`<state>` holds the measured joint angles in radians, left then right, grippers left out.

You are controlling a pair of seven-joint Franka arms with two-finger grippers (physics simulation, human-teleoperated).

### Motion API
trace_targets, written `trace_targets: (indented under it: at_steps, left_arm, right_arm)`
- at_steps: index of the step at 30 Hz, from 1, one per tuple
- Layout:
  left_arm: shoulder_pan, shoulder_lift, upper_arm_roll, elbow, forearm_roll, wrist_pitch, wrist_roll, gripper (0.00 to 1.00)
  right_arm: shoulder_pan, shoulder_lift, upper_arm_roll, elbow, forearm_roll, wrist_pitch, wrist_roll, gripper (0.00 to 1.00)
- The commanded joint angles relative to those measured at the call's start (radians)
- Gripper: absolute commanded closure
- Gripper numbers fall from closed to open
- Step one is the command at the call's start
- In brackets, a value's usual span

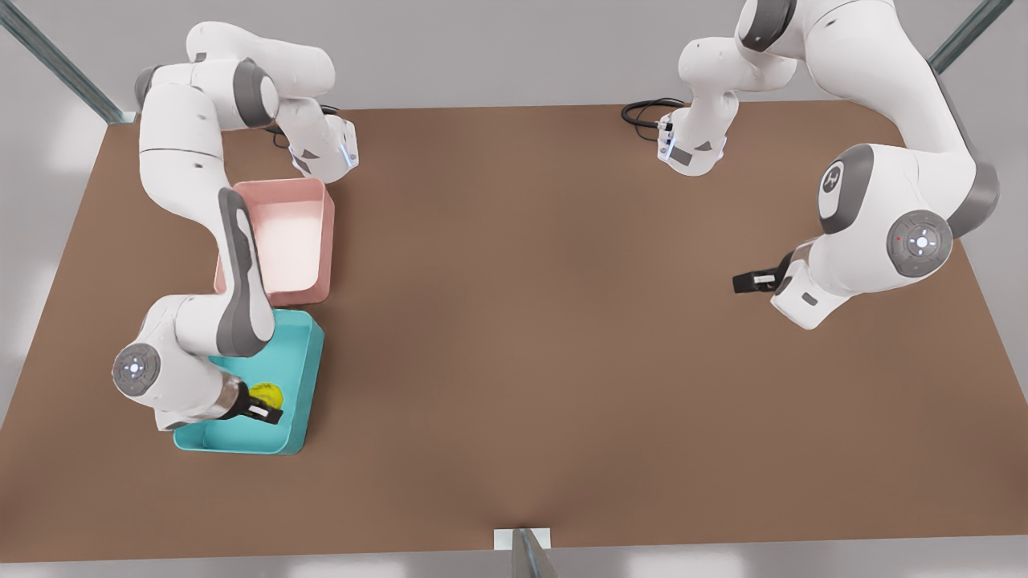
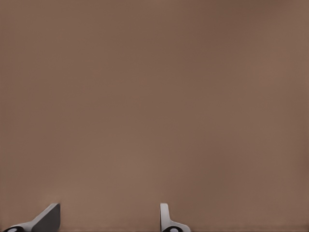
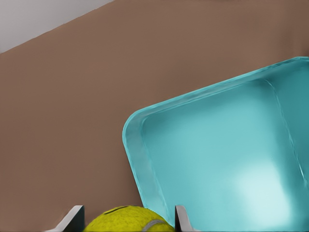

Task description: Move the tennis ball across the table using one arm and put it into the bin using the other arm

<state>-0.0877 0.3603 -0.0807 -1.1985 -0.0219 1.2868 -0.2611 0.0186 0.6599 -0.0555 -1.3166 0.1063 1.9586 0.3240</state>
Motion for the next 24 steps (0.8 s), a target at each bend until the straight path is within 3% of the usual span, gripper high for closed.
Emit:
trace_targets:
  at_steps: [1,3,4,13,16,18,19,24]
  left_arm:
    - [0.0,-0.001,-0.001,0.0,0.0,-0.02,-0.024,0.0]
    - [0.0,0.002,-0.001,0.0,0.0,-0.02,-0.024,0.0]
    - [0.0,0.003,-0.001,0.0,-0.001,-0.02,-0.023,0.0]
    - [0.005,0.003,0.001,-0.009,-0.001,-0.021,-0.023,0.0]
    - [0.005,0.003,-0.001,-0.009,-0.001,-0.021,-0.023,0.0]
    - [0.003,0.003,0.001,-0.009,-0.001,-0.021,-0.023,0.0]
    - [0.005,0.003,0.001,-0.009,-0.001,-0.021,-0.023,0.0]
    - [0.006,0.002,0.001,-0.01,-0.001,-0.021,-0.02,0.0]
  right_arm:
    - [-0.069,0.007,0.0,0.0,-0.063,-0.138,-0.638,0.34]
    - [-0.106,0.033,-0.001,0.002,-0.093,-0.135,-0.661,0.34]
    - [-0.115,0.046,-0.001,0.002,-0.089,-0.13,-0.657,0.0]
    - [-0.069,0.049,0.008,0.022,-0.079,-0.164,-0.58,0.0]
    - [0.003,-0.138,0.011,0.039,-0.086,-0.443,-0.211,0.0]
    - [0.044,-0.204,0.009,0.068,-0.097,-0.483,-0.201,0.0]
    - [0.067,-0.197,0.011,0.163,-0.129,-0.615,-0.197,0.0]
    - [0.038,-0.433,0.074,0.008,-0.168,-0.641,-0.14,0.0]
